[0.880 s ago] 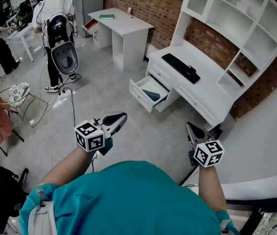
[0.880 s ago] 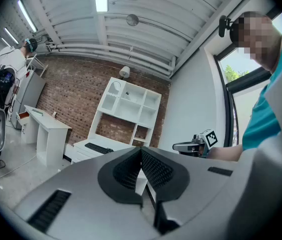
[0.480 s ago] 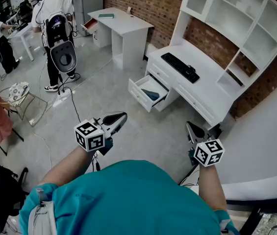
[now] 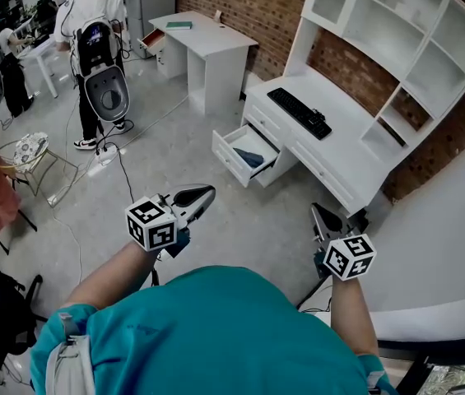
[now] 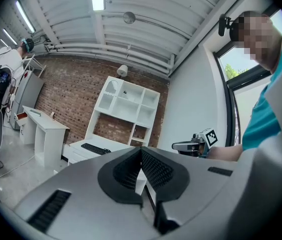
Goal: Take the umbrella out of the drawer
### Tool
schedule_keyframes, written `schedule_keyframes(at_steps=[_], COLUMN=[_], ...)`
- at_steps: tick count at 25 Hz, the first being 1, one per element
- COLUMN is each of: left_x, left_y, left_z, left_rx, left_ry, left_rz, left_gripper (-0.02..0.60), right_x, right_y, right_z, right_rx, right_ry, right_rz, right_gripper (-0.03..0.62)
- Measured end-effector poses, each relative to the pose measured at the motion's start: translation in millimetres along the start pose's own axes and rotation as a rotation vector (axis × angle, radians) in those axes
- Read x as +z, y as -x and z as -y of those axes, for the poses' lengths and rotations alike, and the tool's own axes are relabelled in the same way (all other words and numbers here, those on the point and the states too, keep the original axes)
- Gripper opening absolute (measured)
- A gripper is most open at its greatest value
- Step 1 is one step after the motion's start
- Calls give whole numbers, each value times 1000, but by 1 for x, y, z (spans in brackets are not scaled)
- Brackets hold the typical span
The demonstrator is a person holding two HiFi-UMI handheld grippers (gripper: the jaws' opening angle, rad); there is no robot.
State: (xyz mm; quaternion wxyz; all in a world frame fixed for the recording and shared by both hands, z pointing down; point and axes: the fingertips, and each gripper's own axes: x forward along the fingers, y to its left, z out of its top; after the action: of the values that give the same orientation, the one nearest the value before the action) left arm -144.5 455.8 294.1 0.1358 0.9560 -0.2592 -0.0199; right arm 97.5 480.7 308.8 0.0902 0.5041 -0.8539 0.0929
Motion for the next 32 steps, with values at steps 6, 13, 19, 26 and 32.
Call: schedule_keyframes(at_steps=[6,13,19,26,32], left_x=[-6,-21,-26,-25,-8], left_y=[-28,-62,-69,-89,-132], left_z=[30,67,58,-5,-105], left_rx=[-16,-42,-33,-34,-93], left_ry=[-6,2,5,38,31], left_rz=[22,32,0,2,14], left_gripper=[14,14,14,14,14], right_x=[-2,1,1,-3,18], right_y=[23,45,30,-31,-125], right_z=[22,44,53,69,98], right_rx=[3,20,41,45,17], right_ry=[9,50,33,20,19], right_rz=[3,-3,2,-24,-7], right_gripper=[21,21,21,21,21])
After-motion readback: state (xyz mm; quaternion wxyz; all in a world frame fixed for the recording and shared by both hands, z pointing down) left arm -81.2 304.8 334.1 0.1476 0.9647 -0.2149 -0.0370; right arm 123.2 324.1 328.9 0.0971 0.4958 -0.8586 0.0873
